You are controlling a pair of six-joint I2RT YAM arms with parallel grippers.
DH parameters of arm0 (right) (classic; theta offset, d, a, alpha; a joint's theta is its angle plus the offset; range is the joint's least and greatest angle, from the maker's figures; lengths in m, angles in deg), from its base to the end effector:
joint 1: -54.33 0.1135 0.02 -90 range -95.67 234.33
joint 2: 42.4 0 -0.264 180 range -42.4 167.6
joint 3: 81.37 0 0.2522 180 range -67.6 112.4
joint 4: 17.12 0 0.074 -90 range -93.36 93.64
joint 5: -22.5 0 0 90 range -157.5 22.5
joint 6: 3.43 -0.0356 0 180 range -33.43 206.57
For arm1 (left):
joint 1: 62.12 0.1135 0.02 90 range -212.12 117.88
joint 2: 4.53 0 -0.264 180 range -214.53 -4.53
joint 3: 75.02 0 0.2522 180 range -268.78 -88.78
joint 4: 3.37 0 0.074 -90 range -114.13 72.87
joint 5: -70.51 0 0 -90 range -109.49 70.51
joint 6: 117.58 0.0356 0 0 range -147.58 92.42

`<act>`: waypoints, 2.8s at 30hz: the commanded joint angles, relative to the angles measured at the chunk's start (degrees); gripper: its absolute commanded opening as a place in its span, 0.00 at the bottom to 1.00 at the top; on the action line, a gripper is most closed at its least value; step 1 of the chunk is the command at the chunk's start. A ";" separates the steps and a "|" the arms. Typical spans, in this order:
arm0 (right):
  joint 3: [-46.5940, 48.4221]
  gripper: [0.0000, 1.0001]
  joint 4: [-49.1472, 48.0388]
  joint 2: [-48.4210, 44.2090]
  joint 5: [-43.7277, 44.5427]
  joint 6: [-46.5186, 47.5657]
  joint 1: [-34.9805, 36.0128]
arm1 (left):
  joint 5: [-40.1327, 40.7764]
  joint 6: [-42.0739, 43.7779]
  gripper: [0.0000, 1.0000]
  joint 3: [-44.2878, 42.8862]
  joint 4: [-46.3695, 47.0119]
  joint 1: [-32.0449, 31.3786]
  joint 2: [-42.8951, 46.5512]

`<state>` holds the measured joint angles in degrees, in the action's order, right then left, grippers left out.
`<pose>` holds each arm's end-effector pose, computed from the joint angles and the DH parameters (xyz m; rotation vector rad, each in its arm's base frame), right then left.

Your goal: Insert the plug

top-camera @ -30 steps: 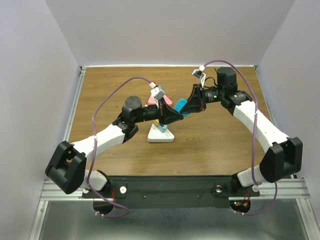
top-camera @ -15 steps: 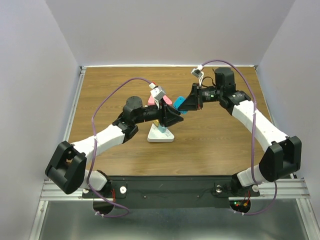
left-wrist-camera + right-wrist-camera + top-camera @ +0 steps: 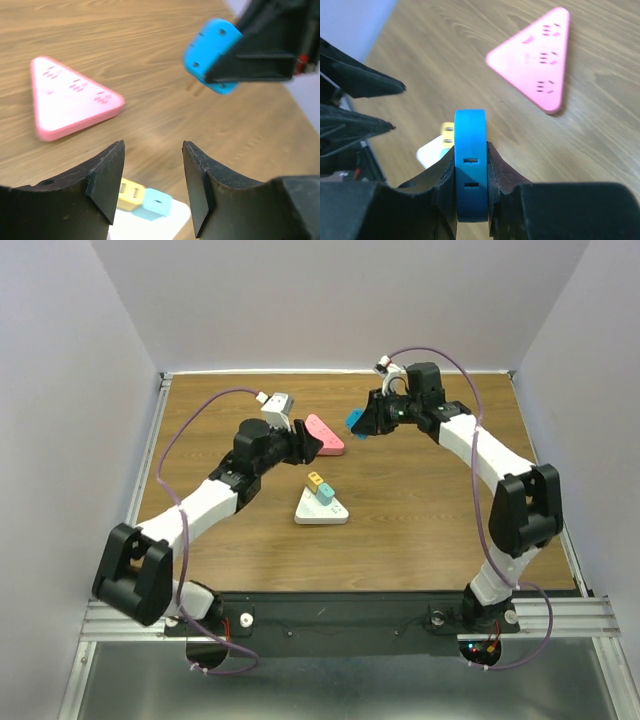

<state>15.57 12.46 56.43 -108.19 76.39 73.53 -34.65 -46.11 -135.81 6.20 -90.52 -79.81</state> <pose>0.3689 0.1530 0.3133 -0.6007 2.0612 1.0527 0.2639 -0.1533 0.2964 0.3551 1.6857 -0.8335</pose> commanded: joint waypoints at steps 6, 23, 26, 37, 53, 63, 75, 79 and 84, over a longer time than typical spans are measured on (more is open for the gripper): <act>8.14 0.00 -2.28 10.15 5.62 4.90 0.40 | 6.81 -4.33 0.62 -8.08 -2.59 5.02 -12.33; 21.23 0.00 -2.54 25.45 5.71 4.99 1.80 | -1.45 -6.35 0.63 -15.20 2.42 10.03 -28.51; 21.94 0.00 -2.54 26.59 5.62 5.16 2.24 | -1.28 -7.05 0.63 -14.94 2.07 10.56 -29.13; 23.61 0.01 -2.28 29.31 6.50 6.31 3.39 | -3.30 -9.77 0.64 -15.11 2.94 11.00 -32.81; 26.07 0.00 -1.93 32.57 9.22 8.42 4.27 | -7.96 -13.47 0.49 -14.50 7.17 12.06 -35.89; 20.10 0.00 -0.43 27.30 14.75 9.56 4.35 | -8.22 -13.56 0.44 -14.41 6.99 12.41 -35.98; 17.11 0.00 -0.34 25.45 15.64 9.56 4.71 | -7.96 -13.20 0.44 -14.32 6.73 12.41 -35.46; 17.02 0.00 -0.34 25.63 14.94 9.56 5.06 | -8.22 -13.21 0.44 -14.32 6.73 12.41 -35.54; 17.02 0.00 -0.26 25.45 14.32 9.56 5.49 | -8.05 -13.12 0.44 -14.41 6.64 12.41 -35.37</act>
<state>33.47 12.48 84.47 -93.37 84.90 77.62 -42.06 -59.83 -148.92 12.43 -78.15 -115.68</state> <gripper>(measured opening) 0.267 0.447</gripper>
